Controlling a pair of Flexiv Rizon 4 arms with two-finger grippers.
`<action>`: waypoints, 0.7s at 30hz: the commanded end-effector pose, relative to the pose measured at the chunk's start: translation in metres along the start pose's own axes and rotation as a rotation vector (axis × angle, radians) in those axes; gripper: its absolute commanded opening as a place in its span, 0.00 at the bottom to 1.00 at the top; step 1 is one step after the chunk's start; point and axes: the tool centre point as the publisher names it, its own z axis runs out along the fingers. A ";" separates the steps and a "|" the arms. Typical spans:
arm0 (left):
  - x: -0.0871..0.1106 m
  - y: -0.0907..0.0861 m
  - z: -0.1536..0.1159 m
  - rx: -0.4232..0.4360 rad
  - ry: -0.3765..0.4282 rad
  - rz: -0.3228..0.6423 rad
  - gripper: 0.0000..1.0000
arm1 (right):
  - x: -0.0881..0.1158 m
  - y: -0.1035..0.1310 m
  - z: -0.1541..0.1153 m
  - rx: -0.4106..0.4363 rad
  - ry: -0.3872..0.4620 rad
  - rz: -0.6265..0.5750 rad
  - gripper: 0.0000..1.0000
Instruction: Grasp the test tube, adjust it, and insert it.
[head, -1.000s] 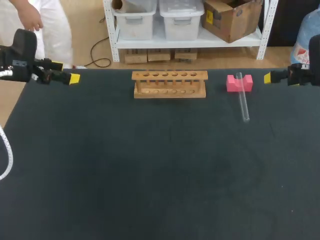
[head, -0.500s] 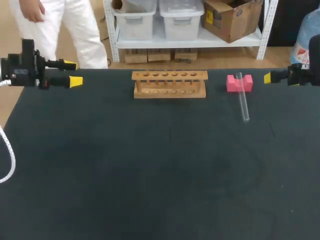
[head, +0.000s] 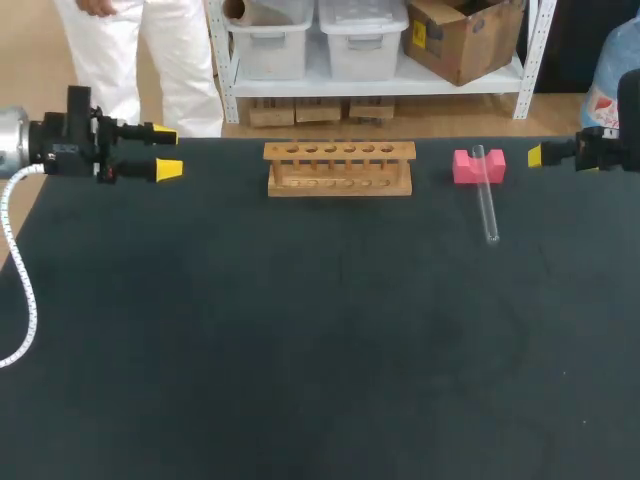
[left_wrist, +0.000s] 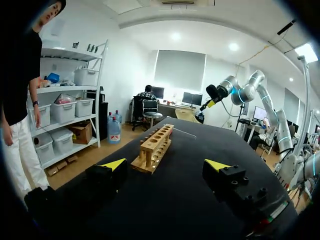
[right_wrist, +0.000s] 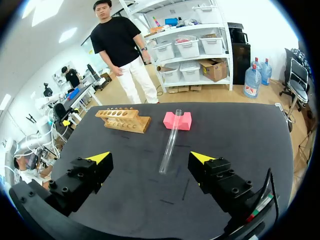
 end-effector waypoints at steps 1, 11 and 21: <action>0.002 0.010 0.007 0.030 -0.003 0.004 1.00 | 0.000 0.001 -0.001 0.006 0.000 0.000 1.00; 0.001 0.013 0.009 0.031 -0.005 0.003 1.00 | 0.000 0.001 -0.001 0.006 0.000 0.000 1.00; 0.001 0.013 0.009 0.031 -0.005 0.003 1.00 | 0.000 0.001 -0.001 0.006 0.000 0.000 1.00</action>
